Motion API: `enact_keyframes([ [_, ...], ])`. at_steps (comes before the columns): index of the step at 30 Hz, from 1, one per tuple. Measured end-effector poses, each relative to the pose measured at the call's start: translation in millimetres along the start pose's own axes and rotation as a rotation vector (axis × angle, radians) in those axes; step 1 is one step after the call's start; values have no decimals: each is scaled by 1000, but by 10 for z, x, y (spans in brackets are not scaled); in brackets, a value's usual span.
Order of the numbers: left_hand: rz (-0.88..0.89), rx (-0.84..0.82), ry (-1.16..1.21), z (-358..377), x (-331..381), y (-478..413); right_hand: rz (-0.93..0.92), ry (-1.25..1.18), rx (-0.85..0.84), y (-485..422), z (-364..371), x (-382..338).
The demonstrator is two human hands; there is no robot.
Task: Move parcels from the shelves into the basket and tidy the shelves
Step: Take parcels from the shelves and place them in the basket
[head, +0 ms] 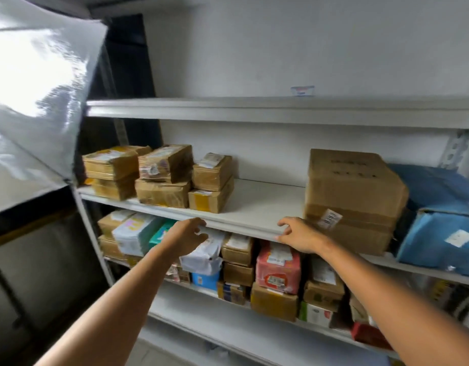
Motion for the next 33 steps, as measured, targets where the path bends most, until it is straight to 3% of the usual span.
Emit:
enact_keyframes([
  [6, -40, 64, 19, -495, -624, -391, -58, -31, 88, -590, 73, -819],
  [13, 62, 138, 114, -870, -860, -1042, -47, -163, 229, -1159, 16, -1353],
  [22, 189, 157, 264, -867, -497, -1650, 23, -357, 344, -1747, -211, -1527],
  [33, 78, 166, 400, -679, -458, -2159, 15, -582, 272, -2749, -169, -1352],
])
Point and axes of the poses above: each hand's wrist, its own y-axis away from the middle knuckle, its own z-axis out of the palm, x = y × z, the point moved 9 cm from there along -y, towards the middle knuckle, and after that the axes turned 4 degrees about -x, right-handed, at the moved point
